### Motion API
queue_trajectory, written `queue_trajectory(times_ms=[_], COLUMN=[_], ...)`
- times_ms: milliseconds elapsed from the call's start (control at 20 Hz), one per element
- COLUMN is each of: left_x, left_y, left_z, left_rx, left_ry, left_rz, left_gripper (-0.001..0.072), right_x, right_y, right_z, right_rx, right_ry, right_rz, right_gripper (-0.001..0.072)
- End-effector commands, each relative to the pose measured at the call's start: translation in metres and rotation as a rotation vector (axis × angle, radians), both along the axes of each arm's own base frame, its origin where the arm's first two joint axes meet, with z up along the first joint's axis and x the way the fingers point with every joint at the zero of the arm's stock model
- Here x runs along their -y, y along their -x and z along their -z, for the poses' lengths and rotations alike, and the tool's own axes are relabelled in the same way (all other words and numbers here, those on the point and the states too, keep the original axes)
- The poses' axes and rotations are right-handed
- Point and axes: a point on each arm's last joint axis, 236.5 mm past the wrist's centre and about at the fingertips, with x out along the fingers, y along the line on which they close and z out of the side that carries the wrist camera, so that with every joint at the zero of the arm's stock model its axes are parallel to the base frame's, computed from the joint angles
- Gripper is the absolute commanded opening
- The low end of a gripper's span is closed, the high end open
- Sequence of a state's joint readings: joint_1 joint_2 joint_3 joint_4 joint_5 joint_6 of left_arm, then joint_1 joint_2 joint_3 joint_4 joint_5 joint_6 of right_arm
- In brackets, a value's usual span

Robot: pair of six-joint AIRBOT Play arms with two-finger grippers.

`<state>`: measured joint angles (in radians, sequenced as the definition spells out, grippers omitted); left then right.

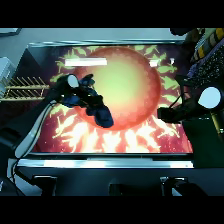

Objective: Fold the clothes and pants, and hang the long-sleeved shirts on hangers.

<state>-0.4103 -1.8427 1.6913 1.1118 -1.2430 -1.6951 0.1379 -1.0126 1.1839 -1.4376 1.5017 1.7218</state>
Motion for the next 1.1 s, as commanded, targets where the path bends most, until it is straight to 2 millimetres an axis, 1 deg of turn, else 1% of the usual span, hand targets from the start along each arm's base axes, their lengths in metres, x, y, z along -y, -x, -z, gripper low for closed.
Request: queue_trajectory(times_ms=[0,50,150,200,300,350,450,500,550,650,700,750,800,850,900,950,1000,1050], left_x=[0.096,0.119,0.153,0.162,0.165,0.162,0.152,0.142,0.129,0.092,0.068,0.044,0.016,-0.012,-0.034,-0.053,-0.072,-0.085], left_y=[0.061,0.074,0.092,0.099,0.106,0.104,0.095,0.089,0.083,0.066,0.058,0.051,0.044,0.041,0.043,0.046,0.048,0.051], left_z=[-0.015,-0.016,-0.014,-0.007,0.002,0.000,-0.015,-0.026,-0.039,-0.071,-0.090,-0.106,-0.123,-0.138,-0.153,-0.169,-0.184,-0.197], left_rx=[-0.062,-0.058,-0.053,-0.070,-0.119,-0.118,-0.098,-0.079,-0.060,0.004,0.045,0.086,0.125,0.150,0.157,0.163,0.176,0.197], left_ry=[0.101,0.115,0.136,0.135,0.120,0.120,0.131,0.135,0.134,0.110,0.090,0.060,0.022,-0.010,-0.022,-0.023,-0.025,-0.020], left_rz=[0.046,0.043,0.020,0.002,-0.036,-0.041,-0.035,-0.024,-0.016,-0.016,-0.025,-0.040,-0.063,-0.092,-0.119,-0.146,-0.176,-0.200], left_gripper=[0.0012,0.0012,0.0012,0.0012,0.0018,0.0074,0.0379,0.0451,0.0451,0.0452,0.0451,0.0451,0.0451,0.0451,0.0451,0.0451,0.0451,0.0451], right_x=[0.028,0.035,0.046,0.047,0.047,0.046,0.041,0.034,0.023,-0.007,-0.018,-0.024,-0.021,-0.007,0.010,0.027,0.042,0.046], right_y=[0.018,0.021,0.027,0.029,0.032,0.032,0.029,0.024,0.016,-0.003,-0.015,-0.026,-0.038,-0.047,-0.051,-0.055,-0.060,-0.063], right_z=[-0.008,-0.013,-0.024,-0.028,-0.033,-0.034,-0.033,-0.033,-0.035,-0.043,-0.050,-0.057,-0.064,-0.068,-0.068,-0.063,-0.054,-0.038], right_rx=[-0.015,0.002,0.036,0.057,0.081,0.089,0.103,0.120,0.149,0.217,0.257,0.304,0.350,0.372,0.368,0.352,0.339,0.311], right_ry=[0.107,0.132,0.170,0.177,0.188,0.197,0.193,0.167,0.124,-0.024,-0.089,-0.134,-0.144,-0.136,-0.133,-0.147,-0.179,-0.248], right_rz=[0.030,0.034,0.034,0.018,-0.048,-0.095,-0.153,-0.157,-0.160,-0.093,-0.046,-0.013,0.009,0.050,0.084,0.117,0.162,0.180], right_gripper=[0.0091,0.0091,0.0090,0.0090,0.0090,0.0091,0.0093,0.0094,0.0094,0.0094,0.0094,0.0103,0.0182,0.0223,0.0272,0.0282,0.0286,0.0288])
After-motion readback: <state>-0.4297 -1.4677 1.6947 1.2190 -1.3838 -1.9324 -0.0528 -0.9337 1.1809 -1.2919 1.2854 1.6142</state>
